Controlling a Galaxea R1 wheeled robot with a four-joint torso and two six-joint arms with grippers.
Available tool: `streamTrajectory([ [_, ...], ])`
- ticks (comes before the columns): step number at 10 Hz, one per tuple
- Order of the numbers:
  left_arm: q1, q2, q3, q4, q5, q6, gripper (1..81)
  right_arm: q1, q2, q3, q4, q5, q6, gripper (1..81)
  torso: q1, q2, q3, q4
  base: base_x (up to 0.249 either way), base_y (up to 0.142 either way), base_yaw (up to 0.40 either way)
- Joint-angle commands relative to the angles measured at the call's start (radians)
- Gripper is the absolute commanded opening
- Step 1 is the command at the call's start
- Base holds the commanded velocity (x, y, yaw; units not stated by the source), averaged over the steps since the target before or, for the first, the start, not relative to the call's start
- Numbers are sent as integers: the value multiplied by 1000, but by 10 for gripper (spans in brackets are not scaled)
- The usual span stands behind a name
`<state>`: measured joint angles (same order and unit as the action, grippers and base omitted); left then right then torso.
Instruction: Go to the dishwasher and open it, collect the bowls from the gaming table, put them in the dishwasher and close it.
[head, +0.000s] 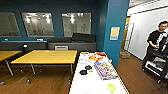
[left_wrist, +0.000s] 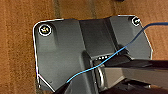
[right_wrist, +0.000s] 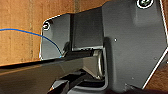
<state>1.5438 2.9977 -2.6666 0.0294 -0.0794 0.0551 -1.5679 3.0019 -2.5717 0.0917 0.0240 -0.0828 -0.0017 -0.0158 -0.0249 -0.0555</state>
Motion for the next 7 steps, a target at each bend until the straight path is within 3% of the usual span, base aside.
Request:
streamTrajectory([
  [1,-61,-2,2,1,46,3,811,59,2,9,-6,-56,-3,811,2,0,0,0,114,0,0],
  [7,-61,-2,2,4,46,3,811,53,-5,9,-1,-55,-3,811,3,1,0,0,98,0,0],
])
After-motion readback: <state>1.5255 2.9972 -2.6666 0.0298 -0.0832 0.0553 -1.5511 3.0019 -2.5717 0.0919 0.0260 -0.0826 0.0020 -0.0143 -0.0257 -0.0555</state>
